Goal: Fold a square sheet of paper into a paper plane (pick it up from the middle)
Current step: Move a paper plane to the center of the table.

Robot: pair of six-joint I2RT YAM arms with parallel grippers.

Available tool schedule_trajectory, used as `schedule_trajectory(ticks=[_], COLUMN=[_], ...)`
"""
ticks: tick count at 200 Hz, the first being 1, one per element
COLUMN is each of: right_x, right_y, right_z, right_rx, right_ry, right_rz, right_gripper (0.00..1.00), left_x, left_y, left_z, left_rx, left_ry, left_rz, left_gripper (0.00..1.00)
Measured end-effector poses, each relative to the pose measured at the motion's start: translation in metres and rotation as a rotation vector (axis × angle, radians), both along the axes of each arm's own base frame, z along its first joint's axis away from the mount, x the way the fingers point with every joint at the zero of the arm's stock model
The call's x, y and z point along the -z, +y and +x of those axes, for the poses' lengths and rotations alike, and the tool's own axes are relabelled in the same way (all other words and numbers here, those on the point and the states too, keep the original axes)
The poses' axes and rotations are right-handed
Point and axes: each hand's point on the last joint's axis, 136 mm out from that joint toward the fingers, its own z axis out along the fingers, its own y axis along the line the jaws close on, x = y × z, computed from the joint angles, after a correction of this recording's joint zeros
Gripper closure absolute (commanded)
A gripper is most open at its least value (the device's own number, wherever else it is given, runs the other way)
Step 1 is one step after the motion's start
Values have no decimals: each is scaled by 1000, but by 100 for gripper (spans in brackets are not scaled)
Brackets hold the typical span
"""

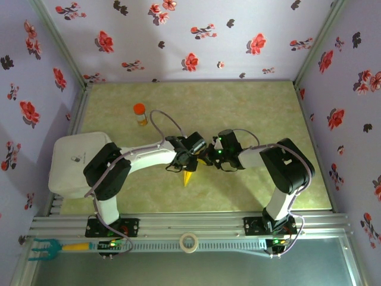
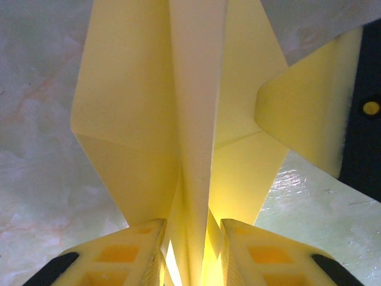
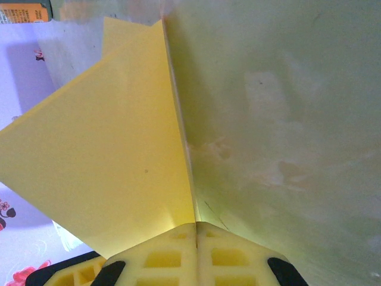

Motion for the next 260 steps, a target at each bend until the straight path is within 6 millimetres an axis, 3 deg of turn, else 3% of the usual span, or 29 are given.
schedule_trajectory(ticks=[45, 213, 260], right_x=[0, 0, 1], right_y=[0, 0, 0], right_z=[0, 0, 0], right_rx=[0, 0, -1], right_ry=[0, 0, 1], right_rz=[0, 0, -3], right_gripper=[100, 100, 90], left_x=[1, 17, 17], left_y=[0, -1, -4], left_z=[0, 1, 2], left_rx=[0, 1, 4], left_ry=[1, 20, 15], left_rz=[2, 29, 23], left_gripper=[77, 80, 82])
